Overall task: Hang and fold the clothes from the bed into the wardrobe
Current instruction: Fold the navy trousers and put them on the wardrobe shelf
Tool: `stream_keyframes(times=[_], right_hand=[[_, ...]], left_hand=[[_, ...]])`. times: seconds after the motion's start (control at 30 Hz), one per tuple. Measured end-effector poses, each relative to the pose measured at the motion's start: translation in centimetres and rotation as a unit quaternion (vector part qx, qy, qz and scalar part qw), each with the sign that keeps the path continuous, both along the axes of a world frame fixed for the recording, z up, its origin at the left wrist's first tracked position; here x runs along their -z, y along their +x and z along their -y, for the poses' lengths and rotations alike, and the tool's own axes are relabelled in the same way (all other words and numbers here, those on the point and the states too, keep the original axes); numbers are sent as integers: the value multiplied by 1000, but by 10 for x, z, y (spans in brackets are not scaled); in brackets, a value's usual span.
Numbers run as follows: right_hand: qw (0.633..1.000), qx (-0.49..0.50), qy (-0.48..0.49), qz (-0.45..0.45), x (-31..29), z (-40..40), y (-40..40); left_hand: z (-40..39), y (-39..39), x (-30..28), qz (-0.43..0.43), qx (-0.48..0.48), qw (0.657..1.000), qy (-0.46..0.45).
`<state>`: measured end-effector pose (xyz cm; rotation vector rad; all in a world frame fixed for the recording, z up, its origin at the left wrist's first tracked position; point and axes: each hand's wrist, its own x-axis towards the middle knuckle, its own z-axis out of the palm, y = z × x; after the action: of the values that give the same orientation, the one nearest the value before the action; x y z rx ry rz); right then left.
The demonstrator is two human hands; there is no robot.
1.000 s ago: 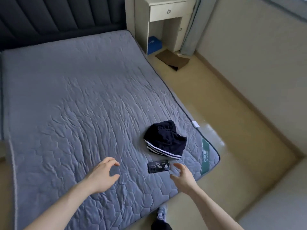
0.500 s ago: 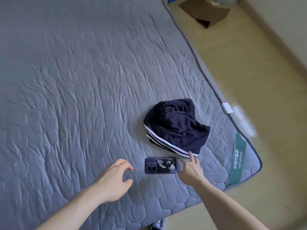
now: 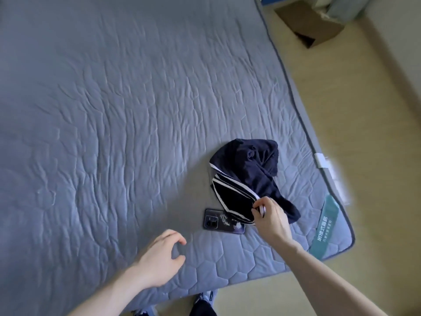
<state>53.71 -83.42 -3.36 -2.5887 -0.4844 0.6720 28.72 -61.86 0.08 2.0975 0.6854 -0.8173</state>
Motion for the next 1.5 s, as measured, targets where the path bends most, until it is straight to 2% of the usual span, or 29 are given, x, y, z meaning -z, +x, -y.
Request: stream_keyframes(times=[0.17, 0.33, 0.4, 0.47, 0.53, 0.6, 0.7, 0.83, 0.93, 1.1, 1.27, 1.4, 1.43, 1.5], right_hand=[[989, 28, 141, -18, -143, -45, -28], [958, 56, 265, -91, -283, -91, -63], [939, 61, 315, -122, -335, -107, -86], [918, 86, 362, -140, -376, -120, -106], [893, 119, 402, -162, -414, -137, -130], [868, 154, 433, -190, -443, -152, -155], [846, 169, 449, -233, -467, -172, -190], [829, 180, 451, -278, -478, -191, -227], [807, 215, 459, -302, -480, -200, -235], [824, 233, 426, -291, -477, -212, -225], [863, 186, 379, -278, -464, -229, -230], [895, 79, 378, -222, -468, -231, -236], [909, 30, 372, -188, -472, -229, -236], [948, -84, 294, -85, -475, -223, -234]], left_hand=[[2, -10, -92, 50, -38, 998, -1], [-20, -29, -202, 164, -112, 980, 0], [-29, -44, -243, 183, -117, 976, -24], [-30, -60, -272, 177, -61, 980, -61], [-37, -88, -287, 186, 19, 982, -31], [-51, -118, -285, 183, 41, 981, 55], [-83, -154, -279, 180, -60, 971, 147], [-133, -187, -283, 277, -174, 926, 190], [-171, -214, -315, 304, -266, 899, 171], [-229, -234, -413, 416, -339, 825, 176], [-250, -217, -527, 473, -326, 815, 68], [-244, -197, -595, 518, -305, 799, 4], [-243, -191, -606, 529, -302, 793, 4], [-240, -180, -624, 546, -299, 783, 12]])
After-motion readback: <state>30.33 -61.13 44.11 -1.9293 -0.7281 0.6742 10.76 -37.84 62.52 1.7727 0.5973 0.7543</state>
